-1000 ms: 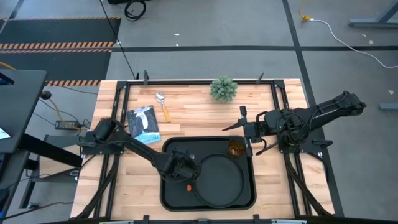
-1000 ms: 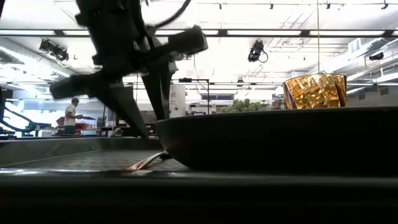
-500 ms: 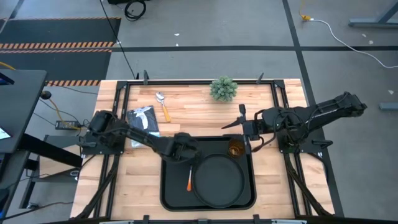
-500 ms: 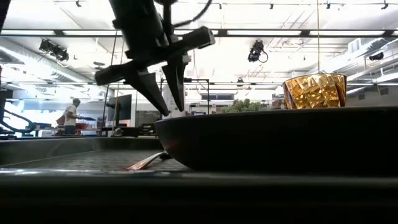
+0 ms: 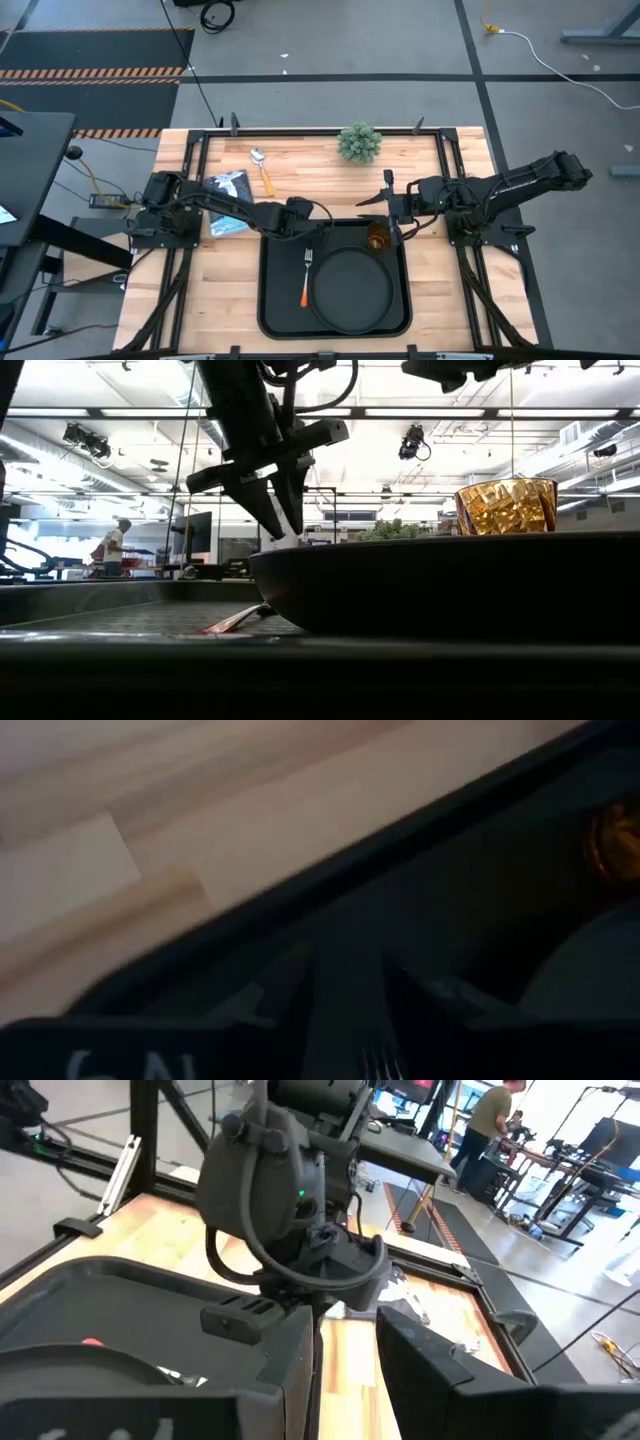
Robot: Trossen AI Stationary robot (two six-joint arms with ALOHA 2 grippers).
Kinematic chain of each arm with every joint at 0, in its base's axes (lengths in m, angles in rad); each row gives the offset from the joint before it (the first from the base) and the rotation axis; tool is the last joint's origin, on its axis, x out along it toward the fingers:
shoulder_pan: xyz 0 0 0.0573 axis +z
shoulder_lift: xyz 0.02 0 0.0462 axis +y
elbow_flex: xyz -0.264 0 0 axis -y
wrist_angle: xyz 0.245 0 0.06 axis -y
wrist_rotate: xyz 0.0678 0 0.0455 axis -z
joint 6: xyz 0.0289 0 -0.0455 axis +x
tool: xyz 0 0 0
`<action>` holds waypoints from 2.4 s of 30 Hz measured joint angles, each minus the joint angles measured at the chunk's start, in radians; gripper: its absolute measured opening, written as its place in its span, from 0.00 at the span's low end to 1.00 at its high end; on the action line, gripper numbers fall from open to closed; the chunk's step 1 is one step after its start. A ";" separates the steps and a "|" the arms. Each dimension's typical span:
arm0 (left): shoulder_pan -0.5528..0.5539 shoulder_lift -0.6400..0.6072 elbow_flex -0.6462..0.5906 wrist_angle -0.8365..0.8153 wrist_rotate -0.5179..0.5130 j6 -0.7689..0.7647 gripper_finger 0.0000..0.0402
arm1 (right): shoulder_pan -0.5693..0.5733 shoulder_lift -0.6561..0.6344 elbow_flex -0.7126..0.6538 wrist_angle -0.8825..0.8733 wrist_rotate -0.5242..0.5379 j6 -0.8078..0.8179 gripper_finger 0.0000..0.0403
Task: Pick and place plate/cup/fork/spoon on tray
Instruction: Put the yellow spoon on the black tray to the left of the fork
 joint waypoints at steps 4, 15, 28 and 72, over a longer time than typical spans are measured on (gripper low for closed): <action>0.031 -0.001 0.000 0.001 0.000 0.076 0.32 | -0.003 -0.031 -0.039 0.024 0.029 0.000 0.30; 0.074 -0.001 0.000 0.000 -0.027 0.314 0.32 | -0.007 -0.103 -0.111 0.069 0.113 -0.001 0.30; 0.090 -0.001 0.000 0.002 -0.195 0.609 0.32 | -0.187 -0.104 -0.111 0.159 0.131 -0.131 0.30; 0.235 -0.120 -0.173 -0.127 -0.385 0.740 0.23 | -0.278 -0.101 -0.111 0.123 0.100 -0.026 0.30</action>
